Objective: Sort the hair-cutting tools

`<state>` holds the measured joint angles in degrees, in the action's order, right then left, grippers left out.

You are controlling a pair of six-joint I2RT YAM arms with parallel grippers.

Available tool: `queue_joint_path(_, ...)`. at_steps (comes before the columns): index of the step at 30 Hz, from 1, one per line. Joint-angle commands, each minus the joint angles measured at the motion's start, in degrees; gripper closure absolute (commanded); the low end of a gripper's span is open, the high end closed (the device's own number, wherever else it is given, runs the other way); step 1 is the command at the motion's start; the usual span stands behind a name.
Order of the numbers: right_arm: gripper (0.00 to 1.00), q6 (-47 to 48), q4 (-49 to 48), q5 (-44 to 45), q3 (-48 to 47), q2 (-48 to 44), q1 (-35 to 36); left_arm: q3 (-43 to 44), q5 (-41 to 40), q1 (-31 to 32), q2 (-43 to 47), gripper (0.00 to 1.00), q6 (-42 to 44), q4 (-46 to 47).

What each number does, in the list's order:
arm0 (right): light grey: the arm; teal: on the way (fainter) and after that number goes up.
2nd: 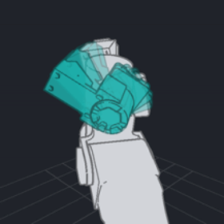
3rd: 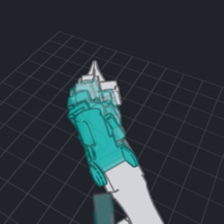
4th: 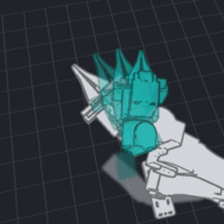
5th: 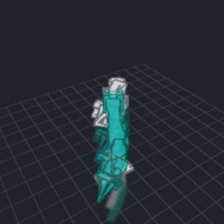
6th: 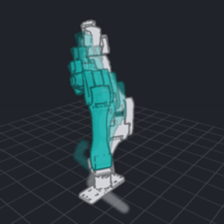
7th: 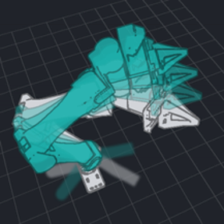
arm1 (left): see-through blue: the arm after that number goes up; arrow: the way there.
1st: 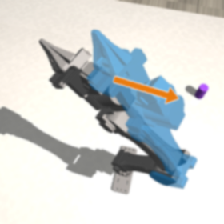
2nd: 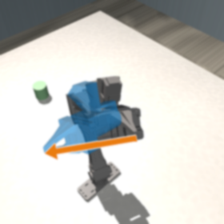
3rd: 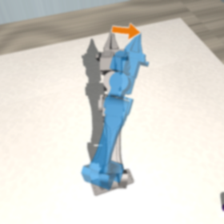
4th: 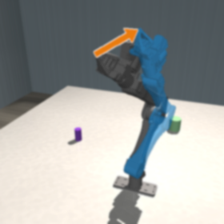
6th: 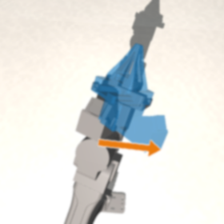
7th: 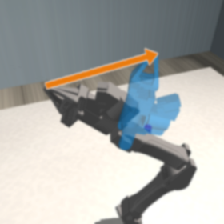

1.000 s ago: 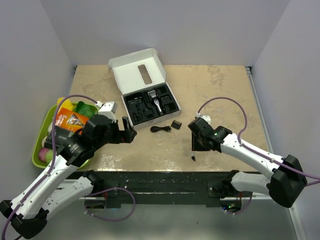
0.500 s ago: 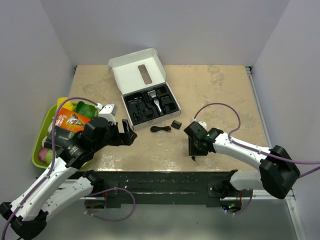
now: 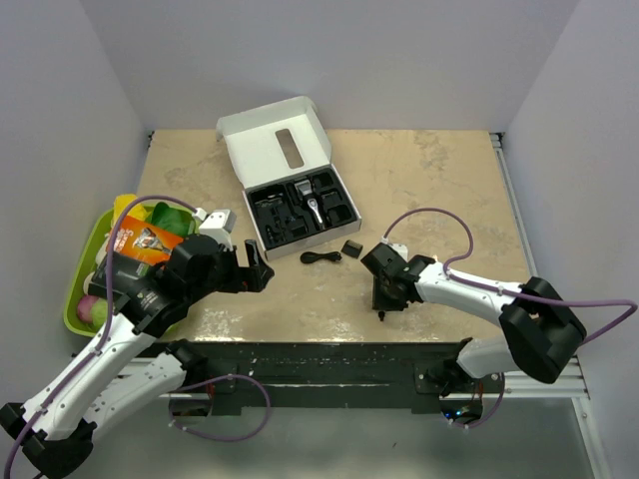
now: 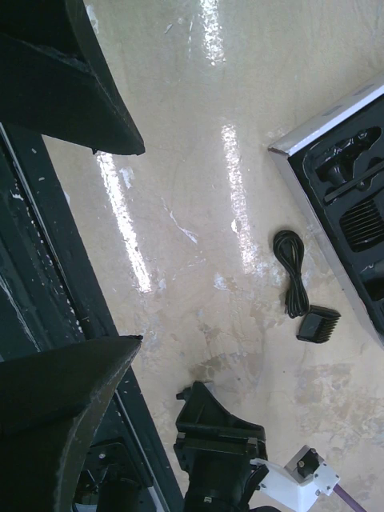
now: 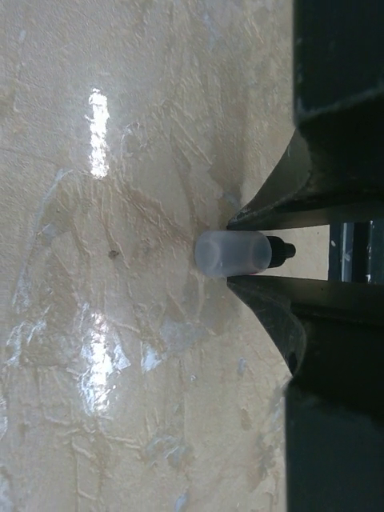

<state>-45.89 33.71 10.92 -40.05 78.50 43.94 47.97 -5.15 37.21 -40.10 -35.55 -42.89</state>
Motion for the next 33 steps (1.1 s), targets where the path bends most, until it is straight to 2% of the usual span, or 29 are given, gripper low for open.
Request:
queue_joint_path(1, 0.75, -5.5, -3.1, 0.2, 0.2, 0.6, 0.3, -0.2, 0.3, 0.1, 0.9, 0.02, -0.2, 1.1)
queue_joint_path(4, 0.83, -9.3, -4.3, -0.1, 0.1, 1.5, 0.3, -0.3, 0.3, 0.2, 1.2, 0.02, -0.2, 1.0)
queue_joint_path(5, 0.89, -10.7, -4.4, -0.2, 0.1, 1.5, 0.2, -0.2, 0.3, 0.1, 1.3, 0.02, -0.3, 0.9)
queue_joint_path(13, 0.88, -27.4, -13.6, -3.0, 3.2, 0.5, 0.4, -0.2, 1.1, 0.1, 2.4, 0.02, 0.2, 0.1)
queue_joint_path(19, 0.88, -35.1, -14.3, -0.7, -1.9, 5.0, 1.4, 0.2, 2.1, 0.1, 3.3, 0.02, 0.9, -1.1)
queue_joint_path(21, 0.86, -37.1, -14.7, -0.2, -3.0, 6.8, 1.5, 0.4, 2.2, 0.1, 3.7, 0.02, 1.1, -1.4)
queue_joint_path(25, 0.76, -41.0, -15.7, 1.2, -5.1, 9.6, 1.7, 0.6, 2.1, 0.1, 4.7, 0.02, 1.3, -2.2)
queue_joint_path(26, 0.71, -41.2, -15.5, 1.4, -5.8, 10.3, 1.7, 0.6, 2.2, 0.1, 4.9, 0.02, 1.4, -2.3)
queue_joint_path(33, 0.61, -40.0, -10.4, 3.4, -12.1, 10.3, 2.5, 0.8, 2.0, 0.1, 5.8, 0.02, 1.7, -3.2)
